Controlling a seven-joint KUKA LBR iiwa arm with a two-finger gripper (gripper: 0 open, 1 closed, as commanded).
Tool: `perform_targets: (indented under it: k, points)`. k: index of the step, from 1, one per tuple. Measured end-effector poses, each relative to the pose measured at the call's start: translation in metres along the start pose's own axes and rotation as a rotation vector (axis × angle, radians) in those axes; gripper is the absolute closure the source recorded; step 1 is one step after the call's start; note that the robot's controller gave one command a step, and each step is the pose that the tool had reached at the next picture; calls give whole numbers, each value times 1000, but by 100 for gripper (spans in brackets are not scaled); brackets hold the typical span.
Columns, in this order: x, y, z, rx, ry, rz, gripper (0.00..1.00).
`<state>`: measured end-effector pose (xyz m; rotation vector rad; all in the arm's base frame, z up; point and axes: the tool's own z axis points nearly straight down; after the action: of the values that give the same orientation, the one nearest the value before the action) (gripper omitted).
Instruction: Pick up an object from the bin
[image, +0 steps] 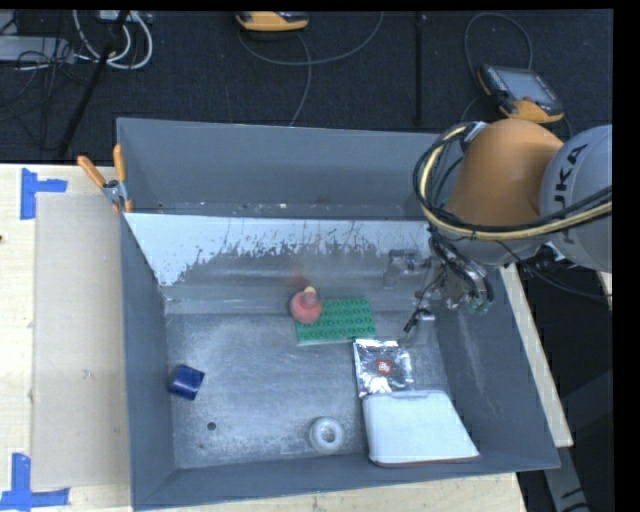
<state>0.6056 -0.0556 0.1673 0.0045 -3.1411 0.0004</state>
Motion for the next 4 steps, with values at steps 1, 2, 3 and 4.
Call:
perform_targets:
  k: [1,2,3,4]
  points:
    - [34,1,97,0,-7,-306,0]
    - [34,1,96,0,-5,-306,100]
    - [42,9,-27,1,-8,-334,100]
    - [29,0,-123,3,-11,-360,100]
